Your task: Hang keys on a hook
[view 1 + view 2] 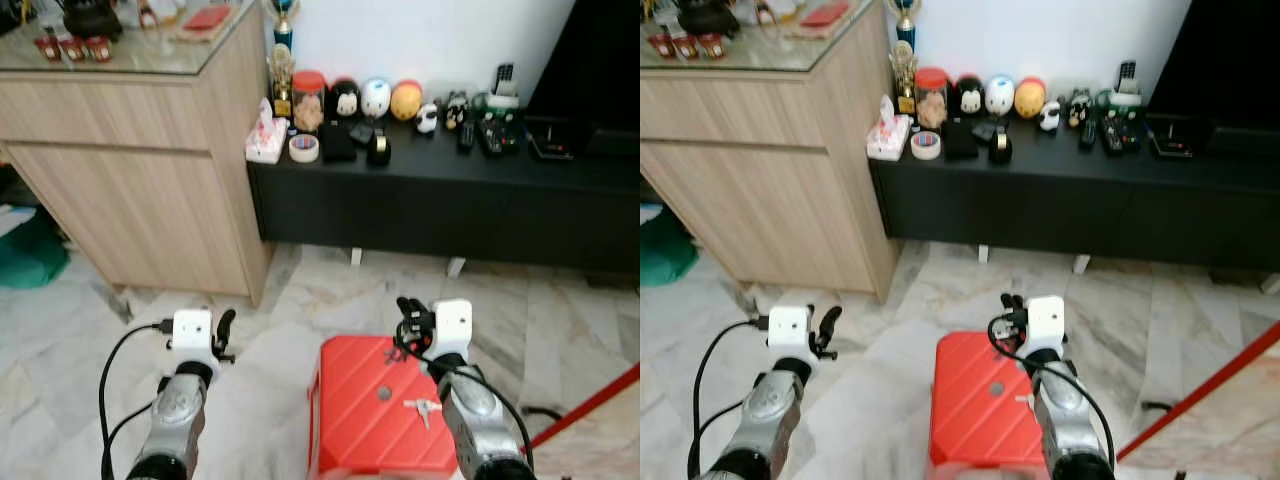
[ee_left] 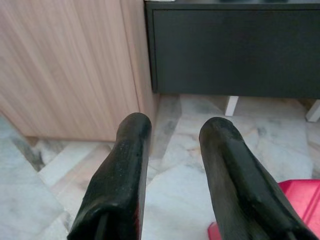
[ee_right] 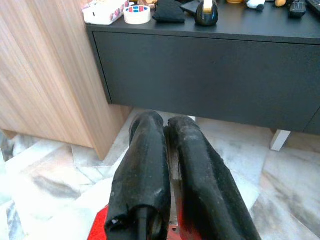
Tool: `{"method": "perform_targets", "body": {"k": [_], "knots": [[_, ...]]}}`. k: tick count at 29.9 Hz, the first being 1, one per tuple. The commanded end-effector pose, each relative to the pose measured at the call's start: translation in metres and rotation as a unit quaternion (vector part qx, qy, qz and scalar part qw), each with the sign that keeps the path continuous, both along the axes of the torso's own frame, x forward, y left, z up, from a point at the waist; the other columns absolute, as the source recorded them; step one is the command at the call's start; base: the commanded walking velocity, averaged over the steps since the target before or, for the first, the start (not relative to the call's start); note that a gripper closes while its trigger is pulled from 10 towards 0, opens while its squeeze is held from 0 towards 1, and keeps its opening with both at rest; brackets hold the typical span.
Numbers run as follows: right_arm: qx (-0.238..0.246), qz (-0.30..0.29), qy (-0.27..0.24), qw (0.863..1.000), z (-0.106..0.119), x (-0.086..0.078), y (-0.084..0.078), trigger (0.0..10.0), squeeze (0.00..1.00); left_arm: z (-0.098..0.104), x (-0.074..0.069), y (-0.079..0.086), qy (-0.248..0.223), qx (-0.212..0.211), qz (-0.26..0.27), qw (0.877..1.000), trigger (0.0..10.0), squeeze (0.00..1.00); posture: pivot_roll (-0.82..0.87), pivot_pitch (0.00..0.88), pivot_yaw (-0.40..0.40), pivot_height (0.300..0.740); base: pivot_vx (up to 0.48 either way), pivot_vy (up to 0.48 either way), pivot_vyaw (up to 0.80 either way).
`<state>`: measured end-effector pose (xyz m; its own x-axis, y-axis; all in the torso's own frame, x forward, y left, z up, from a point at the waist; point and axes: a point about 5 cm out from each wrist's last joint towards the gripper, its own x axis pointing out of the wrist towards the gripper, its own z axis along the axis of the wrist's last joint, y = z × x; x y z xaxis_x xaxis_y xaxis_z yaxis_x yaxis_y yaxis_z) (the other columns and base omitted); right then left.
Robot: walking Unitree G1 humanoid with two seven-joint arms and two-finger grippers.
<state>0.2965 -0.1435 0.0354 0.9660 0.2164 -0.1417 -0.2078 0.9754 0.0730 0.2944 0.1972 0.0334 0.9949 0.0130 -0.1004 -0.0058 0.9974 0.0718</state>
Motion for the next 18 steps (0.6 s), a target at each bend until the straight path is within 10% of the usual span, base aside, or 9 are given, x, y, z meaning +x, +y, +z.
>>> {"method": "perform_targets", "body": {"k": [1, 18], "knots": [[0.001, -0.001, 0.002, 1.000, 0.0000, -0.0006, -0.0018, 10.0, 0.00, -0.0038, -0.0034, 0.0016, 0.007, -0.008, 0.002, 1.000, 10.0, 0.00, 0.01, 0.029, -0.042, 0.740, 0.000, 0.000, 0.00], [0.000, 0.005, 0.003, 1.000, 0.0030, 0.0016, 0.0003, 10.0, 0.00, -0.0019, -0.0032, -0.0019, -0.001, -0.017, -0.013, 1.000, 10.0, 0.00, 0.01, 0.028, -0.042, 0.740, 0.000, 0.000, 0.00]]}}
